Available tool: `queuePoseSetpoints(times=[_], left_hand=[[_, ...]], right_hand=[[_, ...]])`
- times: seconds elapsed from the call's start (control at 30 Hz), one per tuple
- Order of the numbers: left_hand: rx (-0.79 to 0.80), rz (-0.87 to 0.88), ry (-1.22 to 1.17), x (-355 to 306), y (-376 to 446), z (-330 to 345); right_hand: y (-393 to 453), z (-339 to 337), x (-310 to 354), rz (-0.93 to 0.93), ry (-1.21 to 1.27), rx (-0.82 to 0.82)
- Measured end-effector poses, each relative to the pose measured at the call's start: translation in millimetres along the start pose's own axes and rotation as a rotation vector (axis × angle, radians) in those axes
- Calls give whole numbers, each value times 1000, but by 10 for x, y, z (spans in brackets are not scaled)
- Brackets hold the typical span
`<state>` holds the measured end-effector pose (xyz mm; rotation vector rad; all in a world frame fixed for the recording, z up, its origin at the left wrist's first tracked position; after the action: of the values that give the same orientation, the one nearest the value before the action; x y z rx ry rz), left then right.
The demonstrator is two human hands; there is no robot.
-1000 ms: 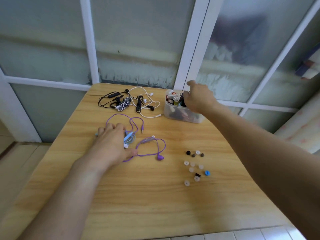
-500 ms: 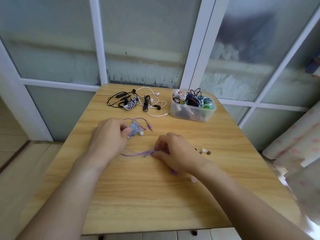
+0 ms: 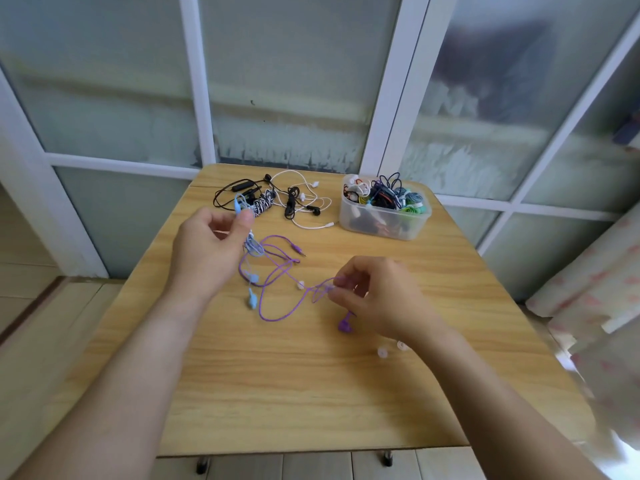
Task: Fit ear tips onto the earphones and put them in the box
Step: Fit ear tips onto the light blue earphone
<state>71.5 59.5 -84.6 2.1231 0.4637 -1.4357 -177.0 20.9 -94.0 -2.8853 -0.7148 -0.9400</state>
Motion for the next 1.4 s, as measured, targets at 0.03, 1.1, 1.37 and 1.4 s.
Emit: queuePoseSetpoints(times=[0.03, 1.1, 1.37, 1.4], left_hand=[[-20, 9, 48, -8, -5, -30], [-14, -297, -718, 133, 30, -67], [546, -190, -1092, -501, -268, 314], [586, -192, -1108, -540, -313, 343]], right_hand=[[7, 13, -6, 0, -4, 4], [83, 205, 234, -28, 51, 268], [26, 21, 520, -212, 442, -7], [16, 49, 567, -230, 438, 10]])
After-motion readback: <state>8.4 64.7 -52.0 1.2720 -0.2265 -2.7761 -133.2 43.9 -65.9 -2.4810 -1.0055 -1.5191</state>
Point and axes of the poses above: each hand's wrist, its own y-axis towards the middle knuckle, its own z-axis out of the palm, x = y × z, the point moved 8 cm from there along y, towards the middle knuckle, and after that the axes turned 3 degrees about x, right-handed, at the moved point
